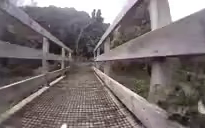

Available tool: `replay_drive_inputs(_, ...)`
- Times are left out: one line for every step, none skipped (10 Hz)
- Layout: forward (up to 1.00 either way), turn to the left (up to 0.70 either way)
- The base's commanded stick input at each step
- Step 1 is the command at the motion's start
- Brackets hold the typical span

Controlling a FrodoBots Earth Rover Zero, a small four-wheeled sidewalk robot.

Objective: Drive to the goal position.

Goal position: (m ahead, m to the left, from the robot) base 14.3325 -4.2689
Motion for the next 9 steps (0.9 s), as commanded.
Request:
replay_drive_inputs(1.00,0.00)
replay_drive_inputs(1.00,0.00)
replay_drive_inputs(1.00,0.00)
replay_drive_inputs(1.00,0.40)
replay_drive_inputs(1.00,0.40)
replay_drive_inputs(1.00,0.36)
replay_drive_inputs(1.00,0.20)
replay_drive_inputs(1.00,0.03)
replay_drive_inputs(1.00,0.03)
